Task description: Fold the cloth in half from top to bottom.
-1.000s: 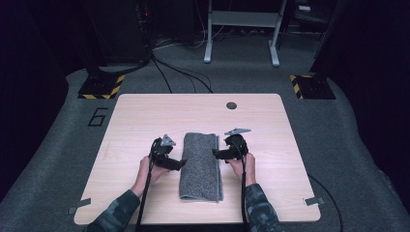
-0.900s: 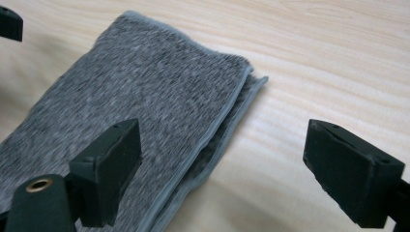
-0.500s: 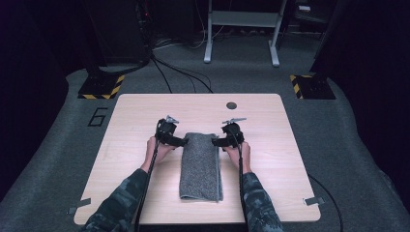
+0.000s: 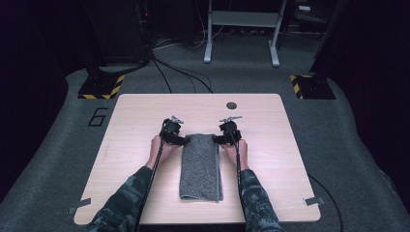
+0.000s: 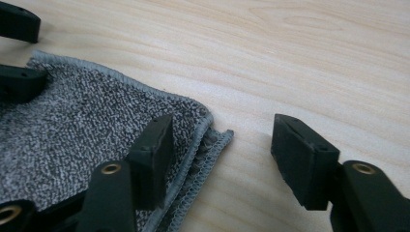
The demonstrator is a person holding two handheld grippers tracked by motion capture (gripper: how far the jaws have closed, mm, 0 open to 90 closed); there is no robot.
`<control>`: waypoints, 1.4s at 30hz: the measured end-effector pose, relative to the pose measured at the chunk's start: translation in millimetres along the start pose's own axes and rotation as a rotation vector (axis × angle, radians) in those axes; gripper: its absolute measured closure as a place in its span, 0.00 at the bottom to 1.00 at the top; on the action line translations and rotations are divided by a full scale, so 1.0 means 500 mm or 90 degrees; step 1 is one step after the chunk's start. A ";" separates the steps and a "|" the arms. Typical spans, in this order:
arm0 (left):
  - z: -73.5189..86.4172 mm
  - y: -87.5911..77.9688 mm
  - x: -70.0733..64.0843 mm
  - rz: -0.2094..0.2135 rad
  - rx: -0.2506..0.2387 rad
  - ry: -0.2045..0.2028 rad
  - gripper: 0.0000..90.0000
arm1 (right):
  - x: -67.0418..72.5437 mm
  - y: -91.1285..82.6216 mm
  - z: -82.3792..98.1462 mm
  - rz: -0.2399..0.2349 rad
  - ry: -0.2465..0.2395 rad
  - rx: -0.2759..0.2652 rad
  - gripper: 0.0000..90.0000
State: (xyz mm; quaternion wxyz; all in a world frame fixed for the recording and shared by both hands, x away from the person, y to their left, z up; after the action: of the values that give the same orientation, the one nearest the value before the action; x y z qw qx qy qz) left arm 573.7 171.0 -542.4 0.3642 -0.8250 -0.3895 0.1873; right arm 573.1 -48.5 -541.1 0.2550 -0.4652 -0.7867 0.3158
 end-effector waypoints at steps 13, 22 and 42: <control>0.004 -0.001 -0.017 0.016 -0.034 0.015 0.71 | 0.025 0.001 0.005 0.014 -0.056 -0.006 0.78; 0.007 -0.002 -0.022 0.036 -0.041 0.007 0.93 | 0.027 0.000 0.008 -0.022 -0.035 -0.012 0.92; -0.030 -0.041 -0.010 0.017 -0.098 -0.003 0.96 | 0.026 -0.041 -0.040 -0.020 -0.045 -0.055 0.93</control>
State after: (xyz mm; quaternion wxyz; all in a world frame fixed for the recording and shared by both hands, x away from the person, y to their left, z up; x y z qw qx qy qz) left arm 569.3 169.1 -516.8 0.2962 -0.8551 -0.3927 0.1640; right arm 569.8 -39.3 -511.4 0.2115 -0.4524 -0.8152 0.2935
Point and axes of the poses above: each handheld gripper's, and its own axes: y roughly forward along the jaws, z roughly out of its underside, x roughly to its left, the point moved 4 cm from there along y, roughly forward along the jaws, and after that the axes turned 1 degree about z, right-handed, at the moved point
